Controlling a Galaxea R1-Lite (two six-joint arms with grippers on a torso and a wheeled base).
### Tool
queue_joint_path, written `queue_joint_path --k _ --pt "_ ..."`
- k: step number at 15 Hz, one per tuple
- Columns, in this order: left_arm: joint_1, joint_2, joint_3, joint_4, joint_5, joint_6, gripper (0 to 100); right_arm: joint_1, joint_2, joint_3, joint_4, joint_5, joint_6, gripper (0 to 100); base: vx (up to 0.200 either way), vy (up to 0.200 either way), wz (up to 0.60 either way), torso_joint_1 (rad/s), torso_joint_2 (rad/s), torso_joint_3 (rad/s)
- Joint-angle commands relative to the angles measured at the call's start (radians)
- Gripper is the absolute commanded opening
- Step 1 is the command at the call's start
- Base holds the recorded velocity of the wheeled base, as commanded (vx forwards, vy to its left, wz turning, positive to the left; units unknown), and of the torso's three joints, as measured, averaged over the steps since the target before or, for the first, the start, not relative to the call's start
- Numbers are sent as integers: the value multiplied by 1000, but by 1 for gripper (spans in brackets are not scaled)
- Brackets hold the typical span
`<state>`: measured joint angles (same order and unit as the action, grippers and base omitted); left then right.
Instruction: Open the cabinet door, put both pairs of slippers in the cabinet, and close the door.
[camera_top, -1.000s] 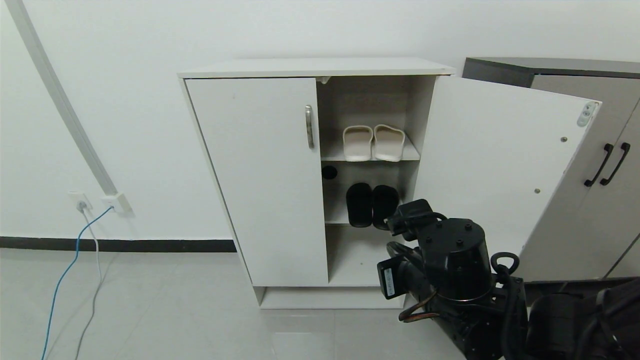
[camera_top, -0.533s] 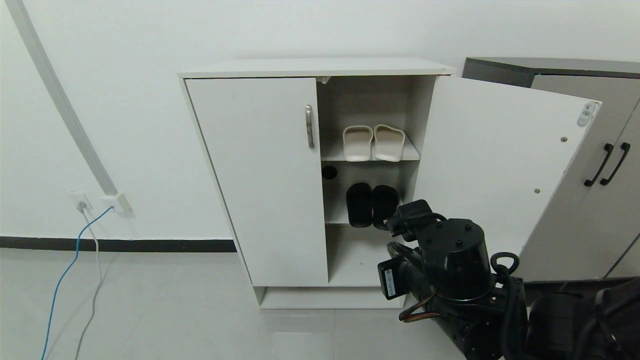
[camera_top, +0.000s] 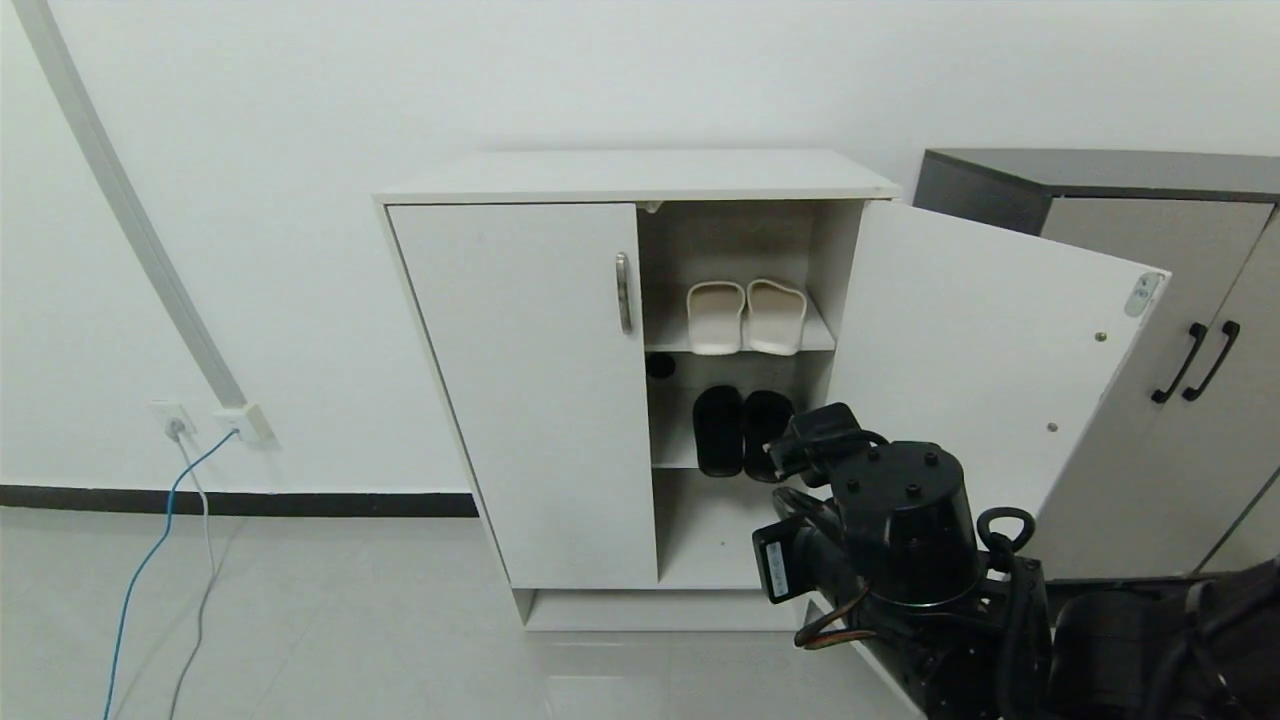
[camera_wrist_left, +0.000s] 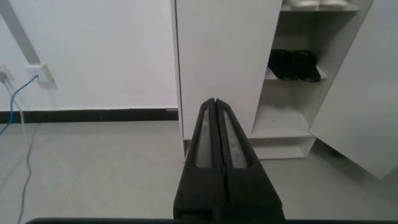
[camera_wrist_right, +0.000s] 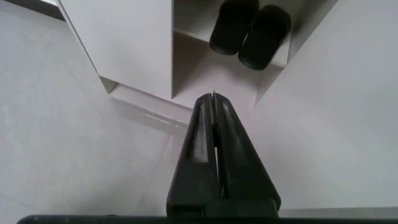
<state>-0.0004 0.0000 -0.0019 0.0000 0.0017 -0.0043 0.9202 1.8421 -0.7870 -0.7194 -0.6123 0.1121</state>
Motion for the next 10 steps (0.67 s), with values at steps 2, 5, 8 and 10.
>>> queue_joint_path --k 2,5,8,10 --pt "0 0 0 0 0 0 0 0 2 0 0 0 0 0 0 0 0 102 -447 -356" --pt "0 2 0 0 0 0 0 0 2 0 0 0 0 0 0 0 0 108 -456 -346" --pt "0 0 0 0 0 0 0 0 2 0 0 0 0 0 0 0 0 142 -463 -331" --pt "0 2 0 0 0 0 0 0 2 2 0 0 0 0 0 0 0 163 -481 -317"
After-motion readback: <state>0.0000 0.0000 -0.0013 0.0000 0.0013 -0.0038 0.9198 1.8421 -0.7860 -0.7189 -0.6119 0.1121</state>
